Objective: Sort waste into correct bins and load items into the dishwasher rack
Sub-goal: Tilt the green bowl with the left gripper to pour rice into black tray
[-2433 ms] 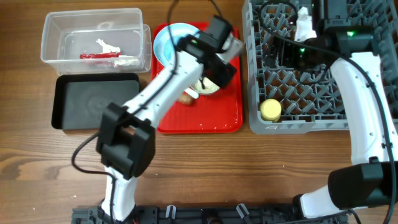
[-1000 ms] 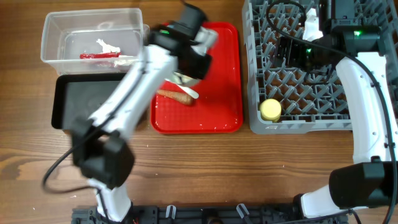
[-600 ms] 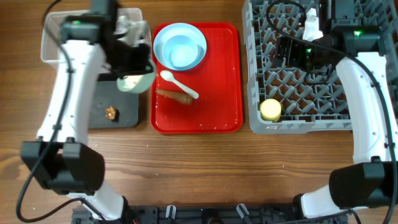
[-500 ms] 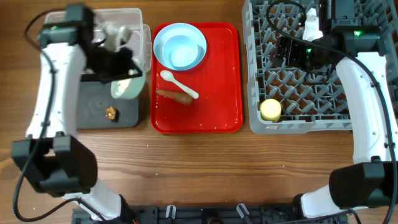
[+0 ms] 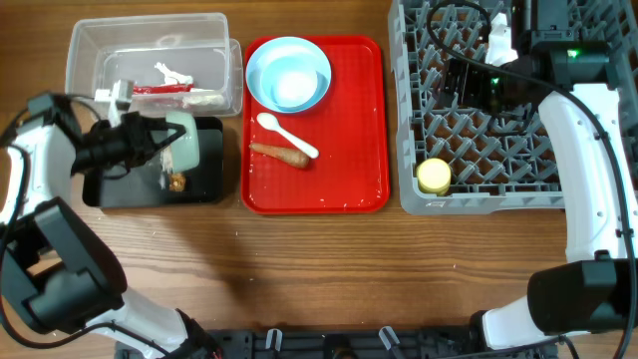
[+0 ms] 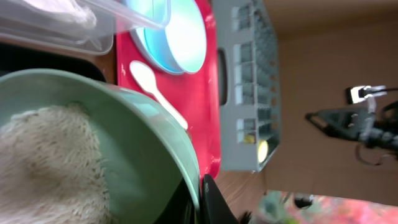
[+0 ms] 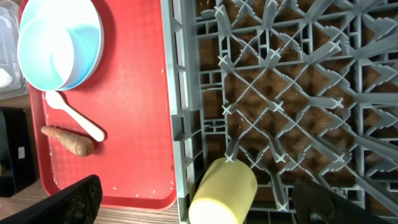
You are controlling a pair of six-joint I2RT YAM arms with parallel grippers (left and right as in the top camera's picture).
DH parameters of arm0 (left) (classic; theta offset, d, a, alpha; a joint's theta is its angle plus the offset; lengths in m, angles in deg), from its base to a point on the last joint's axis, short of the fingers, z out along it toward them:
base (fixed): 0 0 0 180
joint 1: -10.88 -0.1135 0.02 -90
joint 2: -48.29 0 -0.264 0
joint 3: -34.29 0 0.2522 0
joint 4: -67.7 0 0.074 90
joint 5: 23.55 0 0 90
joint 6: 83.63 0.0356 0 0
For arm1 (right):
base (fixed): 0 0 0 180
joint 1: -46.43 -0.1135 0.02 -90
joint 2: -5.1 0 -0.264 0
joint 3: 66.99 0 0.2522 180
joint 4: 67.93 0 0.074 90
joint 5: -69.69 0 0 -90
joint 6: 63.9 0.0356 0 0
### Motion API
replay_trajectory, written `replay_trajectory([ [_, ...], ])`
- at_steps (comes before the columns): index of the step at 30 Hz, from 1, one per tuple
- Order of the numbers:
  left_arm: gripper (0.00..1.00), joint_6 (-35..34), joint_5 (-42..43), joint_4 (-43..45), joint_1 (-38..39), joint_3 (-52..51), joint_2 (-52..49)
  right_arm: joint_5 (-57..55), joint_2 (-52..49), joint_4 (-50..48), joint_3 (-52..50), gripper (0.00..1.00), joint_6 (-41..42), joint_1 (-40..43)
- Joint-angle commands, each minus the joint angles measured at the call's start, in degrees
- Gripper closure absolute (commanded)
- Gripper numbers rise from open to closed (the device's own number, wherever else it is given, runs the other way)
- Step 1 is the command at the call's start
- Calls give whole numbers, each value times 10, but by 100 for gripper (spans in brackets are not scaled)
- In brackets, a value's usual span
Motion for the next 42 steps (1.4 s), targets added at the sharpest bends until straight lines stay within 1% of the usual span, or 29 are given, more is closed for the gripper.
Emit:
replay_trajectory([
  [1,96,10,92,22,-27,-34,0,-5,9,0,9,1,-7,2],
  [5,96,9,110,28,-44,-53,-6,-5,9,0,9,1,-7,2],
  [9,96,9,168,28,-54,-54,-12,-5,9,0,9,1,-7,2],
  [14,96,-50,225,26,-58,-54,-12,-5,9,0,9,0,-7,2],
  [18,96,-71,246,25,-58,-54,-12,-5,9,0,9,1,-7,2],
  [21,96,-101,246,24,-58,-54,-12,-5,9,0,9,1,-7,2],
  [26,96,-180,246,23,-58,-54,-12,-5,9,1,9,0,-7,2],
  [29,96,-216,246,24,-58,-54,-11,-5,9,1,9,0,-7,2],
  [42,96,-220,246,27,-57,-53,-10,-5,9,2,9,1,-8,2],
])
